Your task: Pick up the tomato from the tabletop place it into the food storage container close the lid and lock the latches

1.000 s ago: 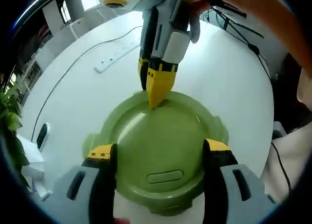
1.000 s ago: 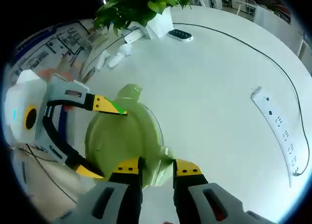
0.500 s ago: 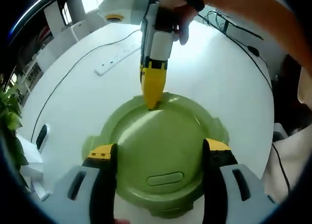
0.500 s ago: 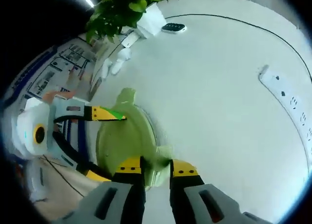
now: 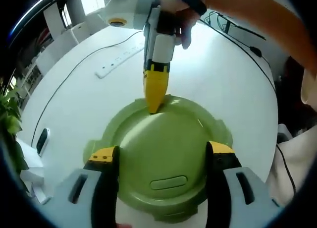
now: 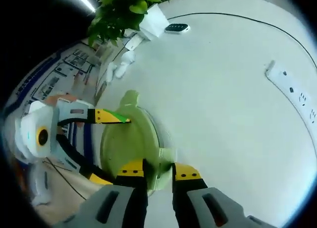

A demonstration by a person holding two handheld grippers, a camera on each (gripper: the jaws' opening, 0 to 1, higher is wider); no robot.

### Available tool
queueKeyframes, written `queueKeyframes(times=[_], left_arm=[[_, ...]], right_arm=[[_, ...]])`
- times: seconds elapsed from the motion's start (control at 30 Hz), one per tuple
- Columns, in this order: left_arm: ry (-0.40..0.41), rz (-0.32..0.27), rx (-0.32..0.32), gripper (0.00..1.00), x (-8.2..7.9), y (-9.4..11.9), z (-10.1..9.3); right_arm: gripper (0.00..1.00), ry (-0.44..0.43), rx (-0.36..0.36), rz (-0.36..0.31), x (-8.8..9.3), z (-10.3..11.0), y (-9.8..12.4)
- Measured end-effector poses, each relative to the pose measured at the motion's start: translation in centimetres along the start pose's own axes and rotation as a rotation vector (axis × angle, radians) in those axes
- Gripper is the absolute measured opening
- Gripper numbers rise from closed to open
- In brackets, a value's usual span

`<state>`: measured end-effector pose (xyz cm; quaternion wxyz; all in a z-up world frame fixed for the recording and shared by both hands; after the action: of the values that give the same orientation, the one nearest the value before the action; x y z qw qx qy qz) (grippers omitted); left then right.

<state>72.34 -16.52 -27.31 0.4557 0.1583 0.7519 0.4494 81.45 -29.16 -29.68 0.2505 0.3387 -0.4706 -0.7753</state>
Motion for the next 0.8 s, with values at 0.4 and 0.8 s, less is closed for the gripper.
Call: queueKeyframes(times=[0.4,0.8], left_arm=[[-0.007,-0.013,-0.003,0.66,0.1,0.0,-0.1],[-0.009,-0.021,-0.009,0.64,0.0,0.1,0.4]], right_arm=[[0.2,-0.007,0.056,-0.046,0.1,1.1,0.1],[0.22,0.026,0.136,-0.137,-1.9,1.5,-0.3]])
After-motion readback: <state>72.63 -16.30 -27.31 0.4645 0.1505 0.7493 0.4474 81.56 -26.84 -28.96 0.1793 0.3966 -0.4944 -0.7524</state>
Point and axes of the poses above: the point that each gripper's makers call its tool centre point, and the gripper's own axes: y roughly backward along the fingers, z roughly to its left, x roughly out of its underside, the point moved 10 cm from there along y, roughly backward along the fingers, and after that the axes turned 15 degrees about x, right-handed, at the moved point
